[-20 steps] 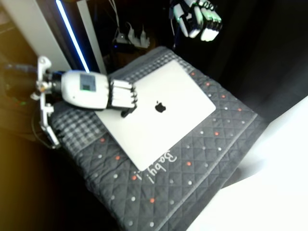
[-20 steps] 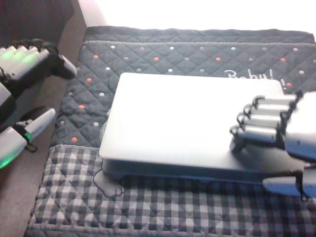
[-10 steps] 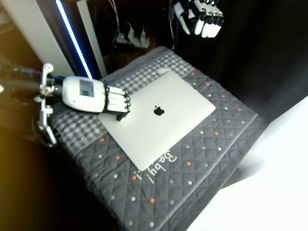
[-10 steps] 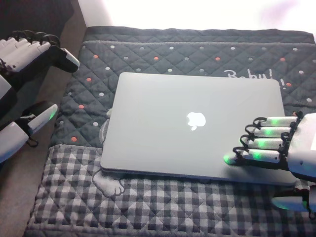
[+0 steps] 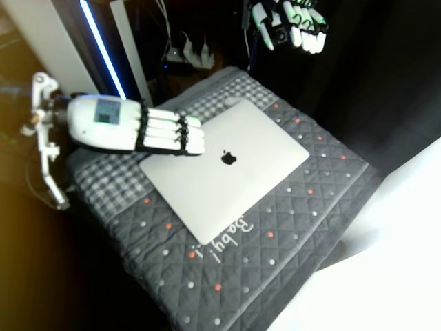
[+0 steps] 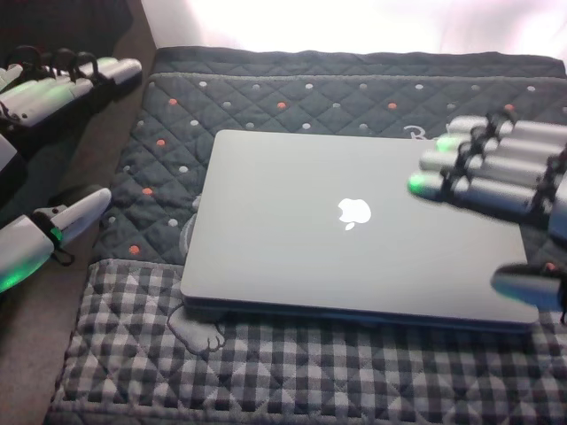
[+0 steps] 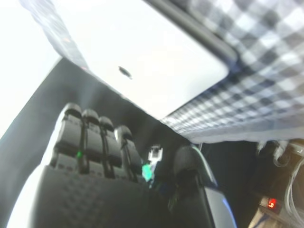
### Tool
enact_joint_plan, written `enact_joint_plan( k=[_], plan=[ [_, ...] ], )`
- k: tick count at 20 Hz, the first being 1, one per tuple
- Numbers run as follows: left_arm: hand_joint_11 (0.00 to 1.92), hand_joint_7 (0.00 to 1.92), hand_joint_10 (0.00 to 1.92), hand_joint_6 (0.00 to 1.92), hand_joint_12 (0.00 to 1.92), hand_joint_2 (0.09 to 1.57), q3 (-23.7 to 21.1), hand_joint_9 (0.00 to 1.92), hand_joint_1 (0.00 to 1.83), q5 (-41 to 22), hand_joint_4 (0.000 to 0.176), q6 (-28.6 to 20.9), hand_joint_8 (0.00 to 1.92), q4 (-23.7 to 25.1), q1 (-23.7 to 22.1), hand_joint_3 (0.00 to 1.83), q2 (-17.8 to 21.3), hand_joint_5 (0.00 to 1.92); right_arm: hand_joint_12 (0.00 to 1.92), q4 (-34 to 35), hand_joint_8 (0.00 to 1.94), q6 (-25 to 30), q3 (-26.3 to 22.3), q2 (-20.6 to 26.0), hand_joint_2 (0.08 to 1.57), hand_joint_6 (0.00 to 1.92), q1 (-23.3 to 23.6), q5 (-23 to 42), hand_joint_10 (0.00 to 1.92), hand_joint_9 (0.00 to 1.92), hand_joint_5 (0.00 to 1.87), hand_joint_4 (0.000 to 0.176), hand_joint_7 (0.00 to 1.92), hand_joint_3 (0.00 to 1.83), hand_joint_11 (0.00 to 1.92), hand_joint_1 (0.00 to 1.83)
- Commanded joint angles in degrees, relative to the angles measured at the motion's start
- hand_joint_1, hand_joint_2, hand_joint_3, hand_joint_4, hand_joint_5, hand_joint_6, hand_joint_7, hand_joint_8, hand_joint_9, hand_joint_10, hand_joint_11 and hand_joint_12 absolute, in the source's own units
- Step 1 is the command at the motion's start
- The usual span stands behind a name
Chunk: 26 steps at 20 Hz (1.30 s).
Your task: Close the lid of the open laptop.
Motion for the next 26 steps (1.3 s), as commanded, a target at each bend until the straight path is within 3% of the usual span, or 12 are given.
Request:
enact_joint_plan(
  k=[1, 5, 8, 11, 13, 14, 18, 19, 20, 22, 25, 26],
  plan=[
    [0.00, 0.08, 0.03, 0.01, 0.49, 1.47, 0.1, 0.11, 0.63, -8.1, 0.064, 0.1, 0.01, -0.4, -0.4, 0.01, 0.8, 0.07, 0.00, 2.7, 0.00, -0.3, 0.0, 1.1, 1.50, 0.00, 0.4, 9.1, 0.00, 0.00, 0.00, 0.055, 0.00, 0.04, 0.00, 0.25],
    [0.00, 0.00, 0.00, 0.00, 0.00, 1.36, -0.2, 0.00, 0.28, -11.3, 0.104, 0.1, 0.00, -2.1, 0.8, 0.00, 2.6, 0.00, 0.00, 8.6, 0.00, -6.0, -1.4, 3.0, 1.45, 0.00, 0.4, 13.1, 0.00, 0.00, 0.00, 0.012, 0.00, 0.00, 0.00, 0.16],
    [0.00, 0.00, 0.00, 0.00, 0.00, 1.27, -0.3, 0.00, 0.23, -13.5, 0.146, -0.5, 0.00, -3.0, 1.5, 0.00, 3.4, 0.00, 0.00, 10.4, 0.00, -8.0, -2.0, 4.2, 1.39, 0.00, 0.4, 15.3, 0.00, 0.00, 0.00, 0.061, 0.00, 0.00, 0.00, 0.13],
    [0.00, 0.00, 0.00, 0.00, 0.00, 1.29, 0.0, 0.00, 0.32, -14.7, 0.123, -1.6, 0.00, -3.4, 1.7, 0.00, 3.6, 0.00, 0.00, 11.1, 0.00, -8.0, -1.9, 4.7, 1.33, 0.00, 0.4, 16.7, 0.00, 0.00, 0.00, 0.024, 0.00, 0.00, 0.00, 0.33],
    [0.00, 0.00, 0.00, 0.00, 0.00, 1.39, 0.3, 0.00, 0.21, -15.4, 0.116, -2.6, 0.00, -3.7, 2.1, 0.03, 3.8, 0.00, 0.00, 11.4, 0.00, -8.0, -1.6, 5.0, 1.33, 0.00, 0.4, 17.8, 0.00, 0.00, 0.00, 0.046, 0.00, 0.00, 0.00, 0.41],
    [0.00, 0.00, 0.00, 0.00, 0.00, 1.46, 0.3, 0.00, 0.02, -15.8, 0.111, -2.8, 0.00, -3.9, 2.4, 0.04, 4.1, 0.00, 0.00, 11.8, 0.00, -8.0, -1.5, 5.3, 1.40, 0.00, 0.4, 19.0, 0.00, 0.00, 0.00, 0.000, 0.00, 0.00, 0.00, 0.40],
    [0.00, 0.00, 0.00, 0.00, 0.00, 1.31, 0.5, 0.00, 0.24, -18.0, 0.130, -4.6, 0.00, -4.8, 3.0, 0.00, 5.3, 0.00, 0.00, 12.9, 0.00, -7.9, -1.5, 6.5, 1.29, 0.00, 0.4, 21.1, 0.00, 0.00, 0.00, 0.013, 0.00, 0.00, 0.00, 0.45],
    [0.00, 0.00, 0.00, 0.00, 0.00, 1.24, 0.8, 0.00, 0.43, -18.0, 0.173, -5.4, 0.00, -4.8, 3.0, 0.00, 5.2, 0.00, 0.00, 13.1, 0.00, -7.8, -1.5, 6.6, 1.27, 0.00, 0.4, 21.6, 0.00, 0.00, 0.00, 0.000, 0.00, 0.00, 0.00, 0.33],
    [0.00, 0.00, 0.00, 0.00, 0.00, 1.23, 1.0, 0.00, 0.47, -18.0, 0.175, -5.9, 0.00, -4.8, 3.0, 0.00, 5.2, 0.00, 0.00, 13.2, 0.00, -7.6, -1.4, 6.7, 1.27, 0.00, 0.4, 21.9, 0.00, 0.00, 0.00, 0.000, 0.00, 0.00, 0.00, 0.34],
    [0.00, 0.00, 0.00, 0.00, 0.00, 1.26, 1.2, 0.00, 0.37, -18.0, 0.090, -6.4, 0.00, -4.8, 3.0, 0.00, 5.2, 0.01, 0.00, 13.2, 0.00, -7.2, -1.4, 6.8, 1.31, 0.00, 0.3, 22.3, 0.00, 0.00, 0.00, 0.000, 0.00, 0.00, 0.00, 0.31],
    [0.00, 0.00, 0.00, 0.00, 0.00, 1.32, 2.0, 0.00, 0.32, -18.0, 0.067, -7.7, 0.00, -4.4, 2.8, 0.01, 5.3, 0.01, 0.00, 13.1, 0.00, -6.0, -1.1, 7.0, 1.29, 0.00, -0.6, 22.7, 0.00, 0.00, 0.00, 0.016, 0.00, 0.00, 0.00, 0.19],
    [0.00, 0.00, 0.00, 0.03, 0.00, 1.42, 2.2, 0.00, 0.32, -18.0, 0.118, -7.7, 0.00, -3.9, 2.4, 0.01, 5.3, 0.10, 0.00, 13.1, 0.00, -5.7, -1.1, 7.2, 1.25, 0.00, -1.4, 23.5, 0.00, 0.00, 0.00, 0.030, 0.00, 0.00, 0.00, 0.21]
  ],
)
